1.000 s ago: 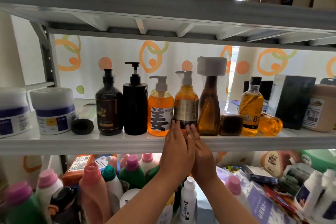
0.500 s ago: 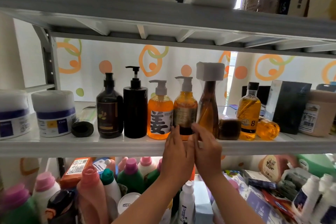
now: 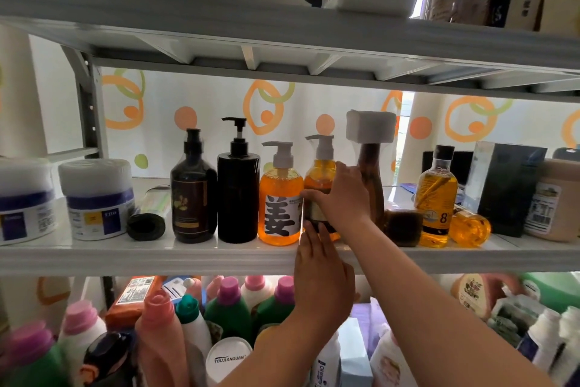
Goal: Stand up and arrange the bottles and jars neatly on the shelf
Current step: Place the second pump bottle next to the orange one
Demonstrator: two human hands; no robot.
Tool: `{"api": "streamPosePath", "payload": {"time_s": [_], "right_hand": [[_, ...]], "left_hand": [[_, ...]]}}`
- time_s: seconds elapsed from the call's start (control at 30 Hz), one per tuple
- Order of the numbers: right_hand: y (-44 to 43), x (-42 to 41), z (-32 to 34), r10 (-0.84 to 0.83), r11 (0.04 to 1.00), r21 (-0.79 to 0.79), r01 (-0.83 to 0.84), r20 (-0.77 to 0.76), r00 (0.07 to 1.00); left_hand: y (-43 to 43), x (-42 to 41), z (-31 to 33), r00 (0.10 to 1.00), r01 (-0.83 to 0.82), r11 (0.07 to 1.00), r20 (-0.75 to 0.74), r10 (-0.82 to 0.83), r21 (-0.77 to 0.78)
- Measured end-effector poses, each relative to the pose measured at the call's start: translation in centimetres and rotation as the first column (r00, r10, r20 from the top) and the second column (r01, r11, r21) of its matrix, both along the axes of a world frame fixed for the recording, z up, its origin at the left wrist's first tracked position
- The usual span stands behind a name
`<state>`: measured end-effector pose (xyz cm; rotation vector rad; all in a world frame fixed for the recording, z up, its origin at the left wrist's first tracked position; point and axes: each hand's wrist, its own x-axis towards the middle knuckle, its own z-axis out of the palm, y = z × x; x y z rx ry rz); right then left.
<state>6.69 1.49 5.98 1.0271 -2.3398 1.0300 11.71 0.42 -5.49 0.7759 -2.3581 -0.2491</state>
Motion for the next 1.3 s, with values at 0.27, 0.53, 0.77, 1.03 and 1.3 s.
{"api": "streamPosePath", "payload": {"time_s": [0.27,0.53,0.77,1.03,1.3], "right_hand": [[-0.5,-1.0,2.2,-0.019,0.995,0.095,0.017,0.027,0.999],[0.2,-1.6,2.7,0.160,0.986,-0.094,-0.140,0.250,0.955],[-0.6,-1.3,3.4,0.000,0.985,-0.174,0.013,0.072,0.997],[-1.4,-1.0,3.3,-0.014,0.979,-0.202,0.031,0.084,0.996],[-0.3,-1.8,4.3,0.211,0.949,-0.284,-0.137,0.251,0.945]], "left_hand": [[-0.9,2.1,0.1,0.985,0.129,0.991,-0.114,-0.131,-0.029],[-0.5,3.4,1.7,0.877,0.359,0.902,-0.417,-0.238,0.241],[-0.5,2.3,2.5,0.872,0.423,0.785,-0.437,-0.219,0.452],[-1.3,3.6,2.9,0.849,0.464,0.786,-0.459,-0.262,0.409],[-1.6,3.2,3.0,0.853,0.405,0.819,-0.490,-0.179,0.406]]}}
